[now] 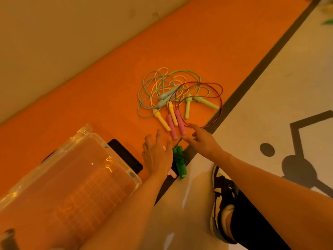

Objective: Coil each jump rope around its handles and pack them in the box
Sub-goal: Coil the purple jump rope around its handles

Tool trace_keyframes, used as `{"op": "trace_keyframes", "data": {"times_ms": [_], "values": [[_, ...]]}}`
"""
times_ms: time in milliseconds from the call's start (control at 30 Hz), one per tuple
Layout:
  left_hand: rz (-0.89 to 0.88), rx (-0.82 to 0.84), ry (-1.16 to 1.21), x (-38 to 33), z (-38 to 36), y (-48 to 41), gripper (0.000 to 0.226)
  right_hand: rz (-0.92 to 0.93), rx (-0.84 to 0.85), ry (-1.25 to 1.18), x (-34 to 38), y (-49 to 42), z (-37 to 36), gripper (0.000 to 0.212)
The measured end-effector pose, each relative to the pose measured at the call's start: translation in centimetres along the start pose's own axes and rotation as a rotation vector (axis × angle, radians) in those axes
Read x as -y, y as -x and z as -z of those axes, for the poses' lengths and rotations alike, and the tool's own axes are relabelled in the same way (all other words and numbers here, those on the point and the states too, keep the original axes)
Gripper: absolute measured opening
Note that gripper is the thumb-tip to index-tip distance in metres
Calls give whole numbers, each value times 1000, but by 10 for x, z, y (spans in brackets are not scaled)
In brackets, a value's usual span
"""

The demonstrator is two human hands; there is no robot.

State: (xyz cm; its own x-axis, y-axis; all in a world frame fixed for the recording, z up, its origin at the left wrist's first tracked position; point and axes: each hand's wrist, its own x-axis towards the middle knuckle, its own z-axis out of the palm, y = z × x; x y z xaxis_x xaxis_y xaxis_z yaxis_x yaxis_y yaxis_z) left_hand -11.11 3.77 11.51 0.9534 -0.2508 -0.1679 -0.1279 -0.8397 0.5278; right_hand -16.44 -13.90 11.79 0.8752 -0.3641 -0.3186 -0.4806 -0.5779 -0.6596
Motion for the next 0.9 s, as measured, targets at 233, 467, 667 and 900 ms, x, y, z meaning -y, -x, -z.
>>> {"op": "trace_keyframes", "data": {"times_ms": [233,467,667,900], "values": [[-58,-72,-72,-30,20,-33,68,-42,-101,38,13,-20,28,72],[-57,-42,-107,-25,-23,-85,69,-45,-120,57,4,-74,8,67],[-44,-56,-122,1,-82,-131,60,2,-162,67,-20,-134,-36,51],[-17,-79,-168,11,-128,-171,44,-5,-178,119,-51,-170,-72,46]]}}
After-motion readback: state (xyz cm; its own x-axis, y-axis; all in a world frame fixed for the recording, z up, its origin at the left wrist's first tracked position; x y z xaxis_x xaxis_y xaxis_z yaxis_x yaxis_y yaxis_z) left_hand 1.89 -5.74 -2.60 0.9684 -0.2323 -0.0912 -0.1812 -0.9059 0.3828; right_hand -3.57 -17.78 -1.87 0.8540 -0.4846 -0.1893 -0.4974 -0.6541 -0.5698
